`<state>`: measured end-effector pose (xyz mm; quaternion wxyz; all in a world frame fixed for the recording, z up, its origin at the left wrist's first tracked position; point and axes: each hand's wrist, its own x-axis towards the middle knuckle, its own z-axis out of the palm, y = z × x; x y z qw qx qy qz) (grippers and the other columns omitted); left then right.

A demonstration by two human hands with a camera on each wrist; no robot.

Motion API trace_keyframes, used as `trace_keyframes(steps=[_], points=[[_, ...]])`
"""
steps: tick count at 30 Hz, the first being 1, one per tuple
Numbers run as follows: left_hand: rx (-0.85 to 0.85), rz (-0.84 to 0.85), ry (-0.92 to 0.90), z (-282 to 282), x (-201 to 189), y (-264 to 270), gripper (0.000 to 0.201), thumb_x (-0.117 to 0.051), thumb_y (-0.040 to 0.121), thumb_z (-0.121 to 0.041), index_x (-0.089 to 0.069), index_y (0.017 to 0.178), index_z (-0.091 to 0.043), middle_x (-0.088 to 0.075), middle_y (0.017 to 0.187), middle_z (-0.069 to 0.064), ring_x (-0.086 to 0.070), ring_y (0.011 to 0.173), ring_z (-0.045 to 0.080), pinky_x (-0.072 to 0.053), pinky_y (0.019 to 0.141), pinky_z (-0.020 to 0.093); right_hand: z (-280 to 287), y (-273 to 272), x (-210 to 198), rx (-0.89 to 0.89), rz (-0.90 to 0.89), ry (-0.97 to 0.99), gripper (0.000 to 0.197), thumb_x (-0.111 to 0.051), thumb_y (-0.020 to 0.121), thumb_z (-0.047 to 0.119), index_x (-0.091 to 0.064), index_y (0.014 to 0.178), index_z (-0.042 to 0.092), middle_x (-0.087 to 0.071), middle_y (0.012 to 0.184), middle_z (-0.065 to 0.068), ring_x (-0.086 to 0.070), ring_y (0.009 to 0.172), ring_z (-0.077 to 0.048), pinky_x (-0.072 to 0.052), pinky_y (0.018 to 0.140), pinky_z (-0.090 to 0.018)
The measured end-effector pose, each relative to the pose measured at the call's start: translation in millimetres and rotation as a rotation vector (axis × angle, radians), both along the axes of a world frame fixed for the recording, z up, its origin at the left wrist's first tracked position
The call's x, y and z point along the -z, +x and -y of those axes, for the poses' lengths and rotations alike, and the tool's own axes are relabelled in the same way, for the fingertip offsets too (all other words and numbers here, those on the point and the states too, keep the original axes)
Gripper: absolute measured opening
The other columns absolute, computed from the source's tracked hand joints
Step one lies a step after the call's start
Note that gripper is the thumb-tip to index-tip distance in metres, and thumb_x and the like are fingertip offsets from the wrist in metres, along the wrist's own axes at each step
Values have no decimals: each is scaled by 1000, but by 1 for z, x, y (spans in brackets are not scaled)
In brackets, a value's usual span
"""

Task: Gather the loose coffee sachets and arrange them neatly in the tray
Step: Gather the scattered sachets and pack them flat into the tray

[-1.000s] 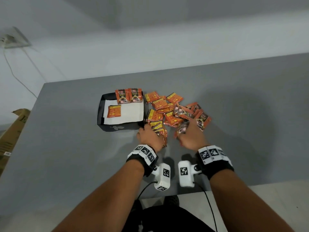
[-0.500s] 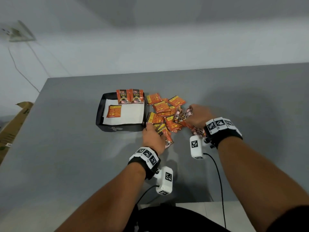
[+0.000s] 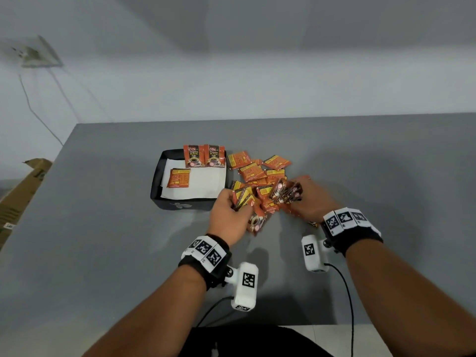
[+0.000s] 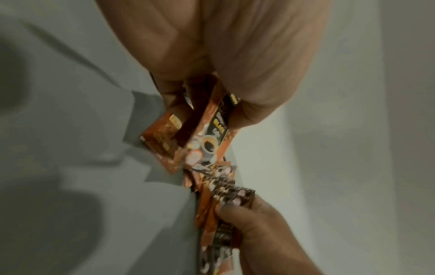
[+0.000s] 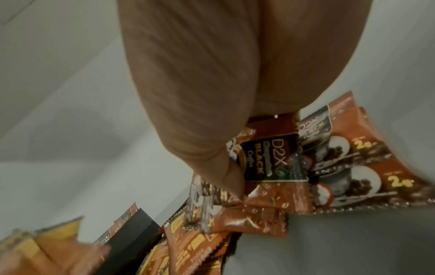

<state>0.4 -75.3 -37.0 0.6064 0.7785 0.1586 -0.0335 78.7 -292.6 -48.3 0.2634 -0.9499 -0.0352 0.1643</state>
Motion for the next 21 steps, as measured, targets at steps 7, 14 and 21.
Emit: trace_keyframes(steps=[7, 14, 21], points=[[-39, 129, -191, -69, -65, 33, 21, -63, 87, -6, -60, 105, -15, -75, 100, 10, -73, 90, 32, -60, 80, 46, -13, -12, -52, 187, 32, 98, 27, -72, 89, 31, -54, 106, 22, -60, 87, 6, -60, 81, -18, -43, 62, -28], [265, 150, 452, -159, -85, 74, 20, -67, 86, -17, -50, 96, -22, -68, 77, -2, -66, 60, 12, -48, 50, 20, -133, -4, -105, 11, 96, 341, 21, -61, 97, 27, -55, 117, 24, -65, 102, 6, -61, 92, -13, -47, 76, -31], [758, 87, 947, -180, -43, 77, 25, -59, 88, -29, -57, 113, -23, -68, 105, 2, -65, 96, 28, -42, 71, 30, -218, -1, -57, -309, 114, -102, 10, -51, 95, 17, -47, 102, 23, -67, 107, -8, -63, 99, -30, -49, 91, -45]])
